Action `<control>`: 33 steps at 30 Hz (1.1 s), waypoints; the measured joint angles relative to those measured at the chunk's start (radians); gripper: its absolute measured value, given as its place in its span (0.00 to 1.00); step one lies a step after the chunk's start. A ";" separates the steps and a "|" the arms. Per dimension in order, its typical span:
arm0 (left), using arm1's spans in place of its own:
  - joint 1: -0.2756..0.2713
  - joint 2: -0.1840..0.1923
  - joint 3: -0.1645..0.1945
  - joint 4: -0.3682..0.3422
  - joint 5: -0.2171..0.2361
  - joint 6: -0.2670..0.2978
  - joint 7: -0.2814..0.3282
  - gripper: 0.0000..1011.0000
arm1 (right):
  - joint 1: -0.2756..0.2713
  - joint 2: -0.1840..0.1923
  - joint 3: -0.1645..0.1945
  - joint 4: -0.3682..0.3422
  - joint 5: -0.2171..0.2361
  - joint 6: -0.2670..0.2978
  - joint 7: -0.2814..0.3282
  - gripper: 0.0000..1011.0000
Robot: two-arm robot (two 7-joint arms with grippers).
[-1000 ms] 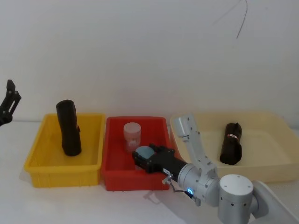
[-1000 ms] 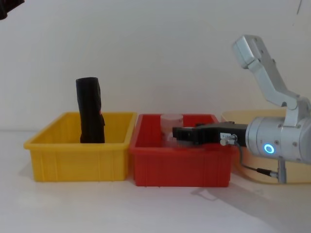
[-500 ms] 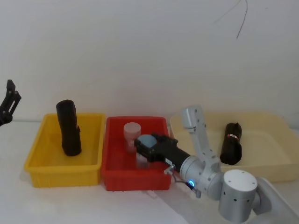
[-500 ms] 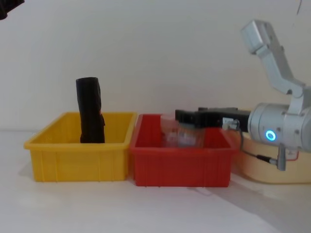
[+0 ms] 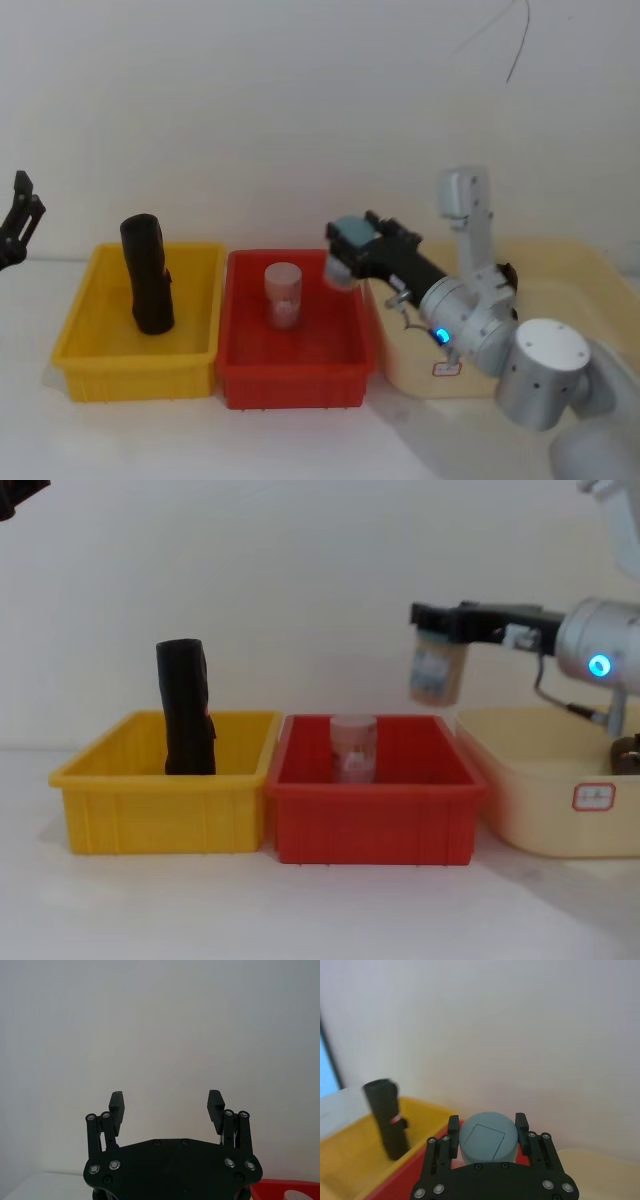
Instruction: Pick up the garbage bag with the one hand and transfer it to the other hand.
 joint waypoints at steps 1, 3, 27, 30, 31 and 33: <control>0.000 0.000 0.000 0.000 0.000 0.000 0.000 0.99 | 0.002 0.003 0.003 -0.001 -0.002 -0.002 -0.003 0.65; 0.000 0.000 0.000 0.000 0.000 0.000 0.000 0.99 | 0.010 0.015 0.014 -0.003 -0.009 -0.008 -0.011 0.65; 0.000 0.000 0.000 0.000 0.000 0.000 0.000 0.99 | -0.029 0.095 0.026 0.030 -0.083 0.017 -0.025 0.65; 0.000 0.000 0.000 0.000 0.000 0.000 0.000 0.99 | -0.037 0.097 0.025 0.036 -0.089 0.022 -0.026 0.66; 0.000 0.000 0.000 0.000 0.000 0.000 0.000 0.99 | -0.039 0.097 0.025 0.037 -0.091 0.023 -0.026 0.67; 0.000 0.000 0.000 0.000 0.000 0.000 0.000 0.99 | -0.044 0.098 0.026 0.040 -0.094 0.024 -0.028 0.74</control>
